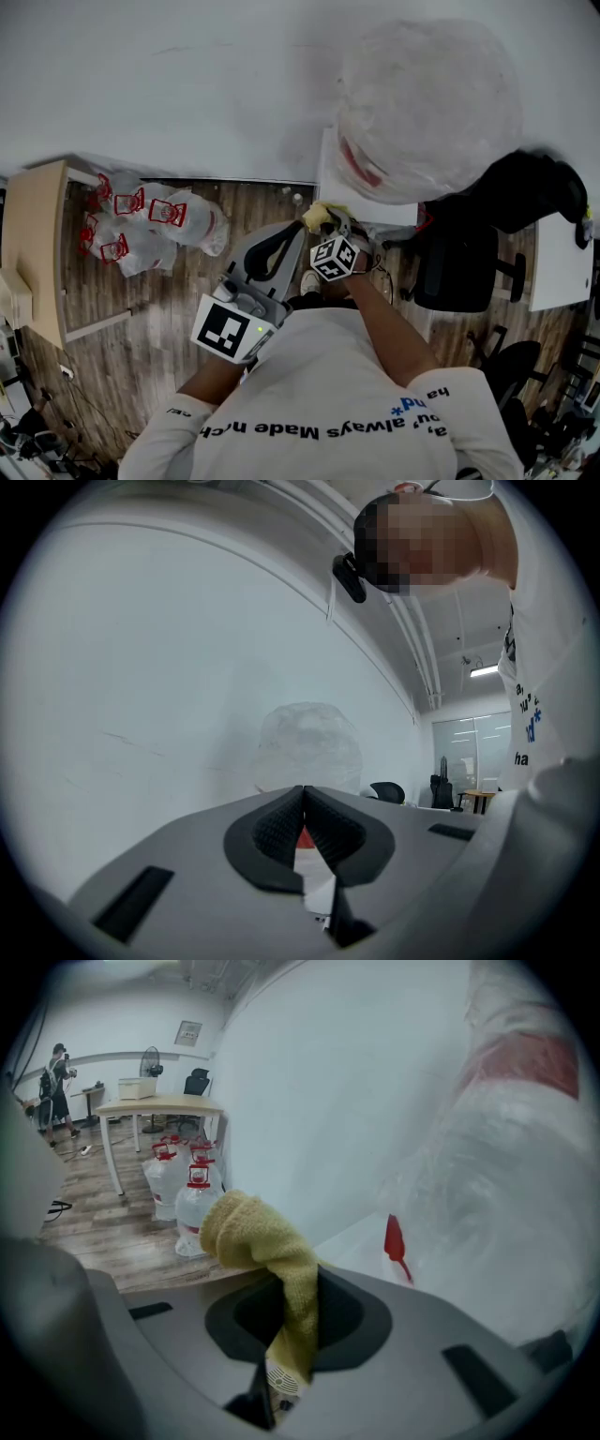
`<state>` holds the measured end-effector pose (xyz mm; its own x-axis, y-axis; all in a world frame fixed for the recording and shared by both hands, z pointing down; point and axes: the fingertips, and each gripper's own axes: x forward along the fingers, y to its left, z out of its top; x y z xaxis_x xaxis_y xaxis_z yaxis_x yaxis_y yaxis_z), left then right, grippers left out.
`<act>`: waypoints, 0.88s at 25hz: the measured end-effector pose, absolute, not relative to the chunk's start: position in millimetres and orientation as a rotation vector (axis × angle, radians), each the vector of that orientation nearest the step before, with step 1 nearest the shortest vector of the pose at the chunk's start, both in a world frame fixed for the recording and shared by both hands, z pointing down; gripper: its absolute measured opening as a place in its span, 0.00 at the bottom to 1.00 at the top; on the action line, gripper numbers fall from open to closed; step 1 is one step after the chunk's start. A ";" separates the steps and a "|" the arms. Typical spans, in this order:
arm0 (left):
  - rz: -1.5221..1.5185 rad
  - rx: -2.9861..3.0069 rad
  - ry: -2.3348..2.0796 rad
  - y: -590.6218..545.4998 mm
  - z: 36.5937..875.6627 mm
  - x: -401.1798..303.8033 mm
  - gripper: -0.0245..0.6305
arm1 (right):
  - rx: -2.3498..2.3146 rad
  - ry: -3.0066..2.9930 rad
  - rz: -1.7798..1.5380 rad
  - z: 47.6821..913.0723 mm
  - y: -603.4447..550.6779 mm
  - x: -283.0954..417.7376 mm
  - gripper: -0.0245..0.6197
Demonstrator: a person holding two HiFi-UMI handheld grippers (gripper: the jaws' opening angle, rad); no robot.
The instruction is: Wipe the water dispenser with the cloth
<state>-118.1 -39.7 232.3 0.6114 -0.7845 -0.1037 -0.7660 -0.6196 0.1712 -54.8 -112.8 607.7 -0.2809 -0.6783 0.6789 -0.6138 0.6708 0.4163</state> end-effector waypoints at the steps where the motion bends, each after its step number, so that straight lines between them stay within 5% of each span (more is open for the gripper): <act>1: -0.257 2.722 -1.313 -38.9 232.0 -117.9 0.07 | 1.000 -1.984 -0.093 607.8 -110.4 -55.0 0.13; 22: -0.266 2.739 -1.295 -42.3 229.4 -112.6 0.07 | 1.092 -2.027 -0.143 560.7 -124.4 -47.7 0.13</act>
